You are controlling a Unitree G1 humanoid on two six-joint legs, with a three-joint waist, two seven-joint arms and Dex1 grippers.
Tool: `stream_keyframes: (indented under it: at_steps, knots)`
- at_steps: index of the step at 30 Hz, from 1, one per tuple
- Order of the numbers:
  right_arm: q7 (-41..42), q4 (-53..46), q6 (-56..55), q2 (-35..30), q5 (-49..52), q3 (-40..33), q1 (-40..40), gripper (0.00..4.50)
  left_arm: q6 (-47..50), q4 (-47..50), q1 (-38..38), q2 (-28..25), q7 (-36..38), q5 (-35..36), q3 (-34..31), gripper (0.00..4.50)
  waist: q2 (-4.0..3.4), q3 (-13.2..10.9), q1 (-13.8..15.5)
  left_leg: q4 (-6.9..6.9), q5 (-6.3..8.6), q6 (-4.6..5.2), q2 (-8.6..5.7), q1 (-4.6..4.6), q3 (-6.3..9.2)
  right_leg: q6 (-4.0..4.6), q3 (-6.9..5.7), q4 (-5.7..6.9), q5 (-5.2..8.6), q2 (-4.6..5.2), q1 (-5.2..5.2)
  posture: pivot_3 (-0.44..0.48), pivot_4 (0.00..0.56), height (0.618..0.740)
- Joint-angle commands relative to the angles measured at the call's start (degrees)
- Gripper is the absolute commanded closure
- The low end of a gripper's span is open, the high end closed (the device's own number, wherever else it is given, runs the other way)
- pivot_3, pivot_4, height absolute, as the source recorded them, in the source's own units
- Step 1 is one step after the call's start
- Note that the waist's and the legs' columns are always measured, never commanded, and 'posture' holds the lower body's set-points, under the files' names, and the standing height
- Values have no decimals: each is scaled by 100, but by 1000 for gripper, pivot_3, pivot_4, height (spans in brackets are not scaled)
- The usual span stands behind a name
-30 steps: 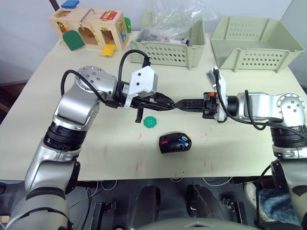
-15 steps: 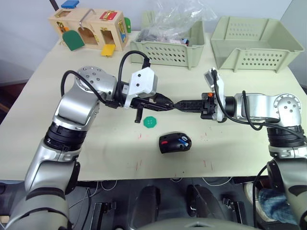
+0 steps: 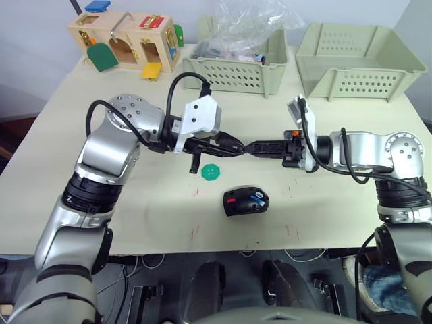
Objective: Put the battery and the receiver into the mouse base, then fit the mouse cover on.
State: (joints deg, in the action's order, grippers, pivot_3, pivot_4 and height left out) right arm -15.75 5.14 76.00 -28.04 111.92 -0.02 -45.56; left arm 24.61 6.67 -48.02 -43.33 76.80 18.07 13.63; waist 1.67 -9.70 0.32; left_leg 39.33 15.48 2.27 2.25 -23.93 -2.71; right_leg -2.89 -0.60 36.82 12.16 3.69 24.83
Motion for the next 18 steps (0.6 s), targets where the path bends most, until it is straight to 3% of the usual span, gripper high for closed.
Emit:
stream_keyframes:
  at_steps: [1, 13, 14, 18]
  knots:
    - [-25, -161, -62, 37, 108, -174, -5, 4480, -27, 167, -24, -23, -34, 1, -114, 4353, 0, 0, -5, 0, 0, 0, 0, 0, 0, 0, 0, 0, 0, 0, 0, 0, 150, 740]
    - [47, -192, 17, 27, 108, -136, 6, 4480, 69, 197, 36, 26, -136, 95, -175, 4353, 0, 0, -104, 0, 0, 0, 0, 0, 4, 0, 0, 1, 0, 0, 0, 0, 150, 740]
    - [56, -185, 26, 12, 108, -133, 2, 4500, 115, 215, 54, 10, -119, 142, -200, 3397, 0, 0, -106, 0, 0, 0, 0, 1, 5, 0, 1, 2, 0, 0, 0, 0, 150, 740]
    - [120, -124, 94, -146, 108, -135, -78, 4500, 697, 226, 111, -25, -284, 443, -440, 1444, 0, 0, -109, 0, 0, 0, 1, 2, 6, 0, 2, 2, 0, 0, 0, 0, 150, 740]
